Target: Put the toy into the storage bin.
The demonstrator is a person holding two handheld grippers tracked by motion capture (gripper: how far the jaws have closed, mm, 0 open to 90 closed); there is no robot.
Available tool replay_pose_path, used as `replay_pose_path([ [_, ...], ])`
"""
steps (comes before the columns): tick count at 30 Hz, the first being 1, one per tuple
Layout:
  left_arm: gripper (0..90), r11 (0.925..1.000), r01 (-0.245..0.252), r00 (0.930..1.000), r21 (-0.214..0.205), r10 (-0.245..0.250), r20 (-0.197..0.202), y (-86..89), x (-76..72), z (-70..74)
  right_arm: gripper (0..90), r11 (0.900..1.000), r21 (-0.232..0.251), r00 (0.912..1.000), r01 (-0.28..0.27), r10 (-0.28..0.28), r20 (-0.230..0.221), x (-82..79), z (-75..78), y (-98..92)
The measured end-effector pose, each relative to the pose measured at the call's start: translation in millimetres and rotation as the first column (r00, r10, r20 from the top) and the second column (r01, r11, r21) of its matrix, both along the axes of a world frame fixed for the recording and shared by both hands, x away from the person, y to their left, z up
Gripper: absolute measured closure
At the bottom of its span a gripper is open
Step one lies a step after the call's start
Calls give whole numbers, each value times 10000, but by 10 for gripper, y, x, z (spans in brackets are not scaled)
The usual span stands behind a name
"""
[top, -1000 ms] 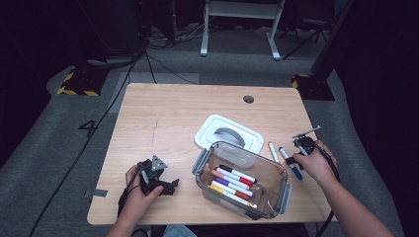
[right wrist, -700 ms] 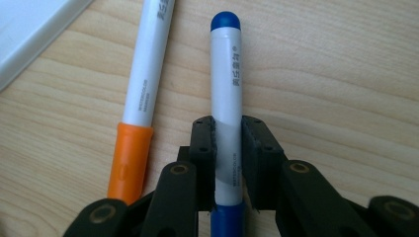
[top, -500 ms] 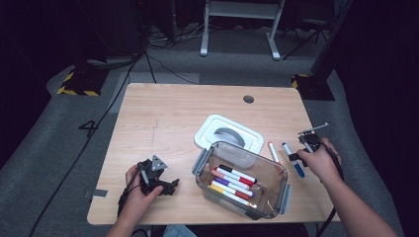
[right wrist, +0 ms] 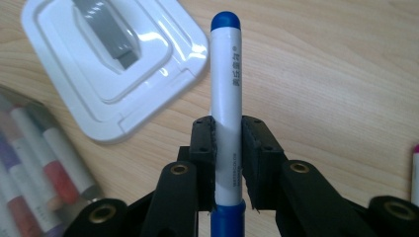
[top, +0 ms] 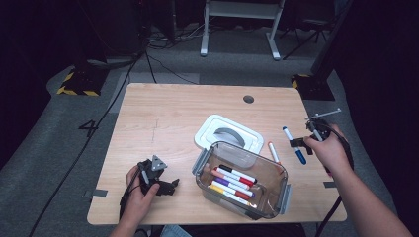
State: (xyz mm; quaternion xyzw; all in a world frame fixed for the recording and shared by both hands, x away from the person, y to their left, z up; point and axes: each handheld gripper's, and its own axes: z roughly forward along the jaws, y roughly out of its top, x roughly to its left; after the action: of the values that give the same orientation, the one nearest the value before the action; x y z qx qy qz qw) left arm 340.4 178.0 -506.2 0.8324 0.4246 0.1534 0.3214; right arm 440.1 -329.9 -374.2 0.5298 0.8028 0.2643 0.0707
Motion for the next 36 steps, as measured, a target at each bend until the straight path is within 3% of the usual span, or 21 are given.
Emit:
replay_pose_path([
  [9,1,10000,3,10000,-1,-3,-7,0,0,0,771,9939,220,9925,-1078,1063,609,-161,380,258],
  [14,1,10000,4,10000,-3,-4,-11,0,0,0,770,9839,531,9817,-1705,1650,950,-275,542,412],
  [19,0,9999,91,9999,-43,-92,-44,2,9,-1,770,9720,566,9701,-2281,2219,987,-400,628,570],
  [27,0,9999,149,9999,-26,-149,-43,0,27,1,770,9436,610,9422,-3254,3182,1048,-608,693,831],
  [36,0,9997,237,9997,37,-237,-6,5,38,2,770,8955,668,8968,-4400,4344,843,-805,683,1196],
])
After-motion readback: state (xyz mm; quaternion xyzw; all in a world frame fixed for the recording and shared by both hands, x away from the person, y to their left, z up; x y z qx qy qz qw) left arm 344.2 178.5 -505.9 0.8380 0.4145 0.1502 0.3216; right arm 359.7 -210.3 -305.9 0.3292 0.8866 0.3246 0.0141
